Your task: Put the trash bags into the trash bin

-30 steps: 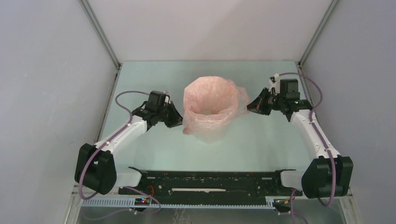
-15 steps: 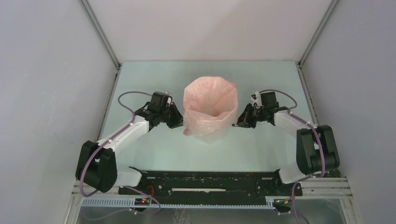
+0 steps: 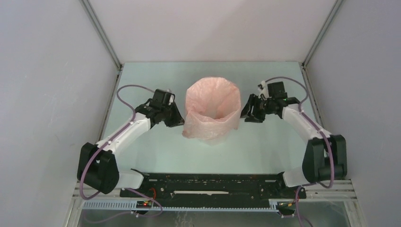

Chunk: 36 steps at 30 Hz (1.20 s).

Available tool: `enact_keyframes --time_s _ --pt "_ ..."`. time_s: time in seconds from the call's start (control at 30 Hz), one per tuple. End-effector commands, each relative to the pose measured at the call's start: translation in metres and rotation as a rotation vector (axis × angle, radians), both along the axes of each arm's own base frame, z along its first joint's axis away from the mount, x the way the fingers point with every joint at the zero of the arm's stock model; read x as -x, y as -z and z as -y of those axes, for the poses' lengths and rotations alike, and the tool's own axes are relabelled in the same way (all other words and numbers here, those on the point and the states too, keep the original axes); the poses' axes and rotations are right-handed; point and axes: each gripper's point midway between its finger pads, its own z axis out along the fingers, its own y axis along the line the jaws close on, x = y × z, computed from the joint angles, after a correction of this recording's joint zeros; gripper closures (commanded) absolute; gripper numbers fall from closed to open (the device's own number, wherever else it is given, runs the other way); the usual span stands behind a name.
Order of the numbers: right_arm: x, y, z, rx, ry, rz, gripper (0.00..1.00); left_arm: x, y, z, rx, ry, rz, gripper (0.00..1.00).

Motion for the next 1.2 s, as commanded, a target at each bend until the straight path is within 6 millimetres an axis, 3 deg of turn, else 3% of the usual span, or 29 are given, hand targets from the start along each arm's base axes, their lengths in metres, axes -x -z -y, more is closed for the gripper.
enact_keyframes --time_s 0.0,0.1,0.2,0.27,0.37,0.47,0.53,0.57,0.67,0.77,0.9,1.07,1.17 --pt "0.016 -0.043 0.035 0.14 0.049 0.075 0.36 -0.004 -0.038 -0.03 -0.155 -0.019 0.127 0.74" --pt "0.02 -0.085 0.052 0.19 0.11 0.16 0.27 0.007 -0.05 -0.039 -0.162 -0.037 0.154 0.55" --pt "0.015 -0.14 0.067 0.277 0.127 0.333 0.21 0.015 -0.058 -0.052 -0.189 -0.066 0.193 0.43" --pt "0.01 -0.173 0.063 0.304 0.082 0.449 0.18 0.024 -0.056 -0.064 -0.24 -0.066 0.196 0.36" --pt "0.006 -0.211 0.034 0.315 -0.026 0.579 0.16 0.039 -0.061 -0.078 -0.273 -0.073 0.208 0.28" --pt "0.008 -0.234 -0.016 0.3 -0.165 0.63 0.13 0.048 -0.078 -0.074 -0.209 -0.072 0.256 0.2" --pt "0.009 -0.238 -0.047 0.328 -0.255 0.641 0.11 0.054 -0.084 -0.061 -0.114 -0.064 0.261 0.16" --pt "0.005 -0.234 -0.064 0.355 -0.299 0.641 0.09 0.056 -0.087 -0.045 -0.022 -0.035 0.251 0.15" --pt "0.006 -0.212 -0.097 0.444 -0.406 0.598 0.06 0.056 -0.083 -0.02 0.111 -0.023 0.232 0.12" --pt "0.001 -0.185 -0.121 0.521 -0.466 0.59 0.0 0.054 -0.078 -0.012 0.123 -0.014 0.219 0.11" --pt "-0.026 -0.155 -0.119 0.598 -0.398 0.536 0.0 0.053 -0.076 -0.004 0.11 0.027 0.208 0.11" --pt "-0.064 -0.142 -0.103 0.678 -0.212 0.54 0.0 0.054 -0.074 0.01 0.111 0.062 0.199 0.1" --pt "-0.071 -0.138 -0.105 0.678 -0.156 0.522 0.0 0.055 -0.072 0.015 0.108 0.075 0.195 0.09"
